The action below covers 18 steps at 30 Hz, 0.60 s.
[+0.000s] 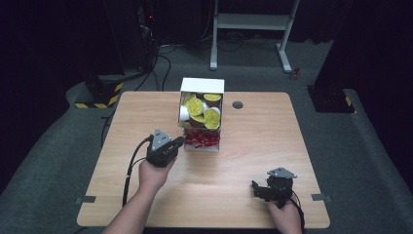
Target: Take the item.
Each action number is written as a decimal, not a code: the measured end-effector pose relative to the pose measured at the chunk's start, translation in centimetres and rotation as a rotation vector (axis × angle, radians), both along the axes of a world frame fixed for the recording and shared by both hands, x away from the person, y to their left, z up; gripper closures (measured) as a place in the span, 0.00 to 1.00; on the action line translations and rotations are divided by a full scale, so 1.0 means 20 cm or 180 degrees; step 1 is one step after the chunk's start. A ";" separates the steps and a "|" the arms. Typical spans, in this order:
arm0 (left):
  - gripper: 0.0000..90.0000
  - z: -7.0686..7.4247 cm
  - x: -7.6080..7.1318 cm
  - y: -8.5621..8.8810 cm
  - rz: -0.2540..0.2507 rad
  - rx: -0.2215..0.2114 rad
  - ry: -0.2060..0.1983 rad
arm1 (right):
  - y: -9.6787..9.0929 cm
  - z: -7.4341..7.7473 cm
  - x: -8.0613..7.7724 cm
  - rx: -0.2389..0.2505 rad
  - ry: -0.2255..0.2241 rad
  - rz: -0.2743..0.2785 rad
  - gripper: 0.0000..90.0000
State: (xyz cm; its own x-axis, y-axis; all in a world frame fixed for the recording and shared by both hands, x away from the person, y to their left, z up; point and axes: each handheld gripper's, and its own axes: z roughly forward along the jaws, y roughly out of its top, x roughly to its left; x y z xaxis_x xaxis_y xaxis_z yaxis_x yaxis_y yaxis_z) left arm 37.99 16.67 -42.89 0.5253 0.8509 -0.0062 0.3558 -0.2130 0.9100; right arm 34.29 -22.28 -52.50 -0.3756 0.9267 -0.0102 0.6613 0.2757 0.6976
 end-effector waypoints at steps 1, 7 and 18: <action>0.96 0.00 0.00 0.00 -0.0004 -0.0002 -0.0002 | 0.00 0.00 0.00 0.0000 0.0000 0.0000 0.09; 0.96 0.01 -0.04 0.04 0.0011 -0.0029 -0.0026 | 0.00 0.00 0.00 0.0000 0.0000 0.0000 0.09; 0.96 0.02 -0.09 0.09 0.0026 -0.0057 -0.0070 | 0.00 0.00 0.00 0.0007 -0.0001 0.0005 0.09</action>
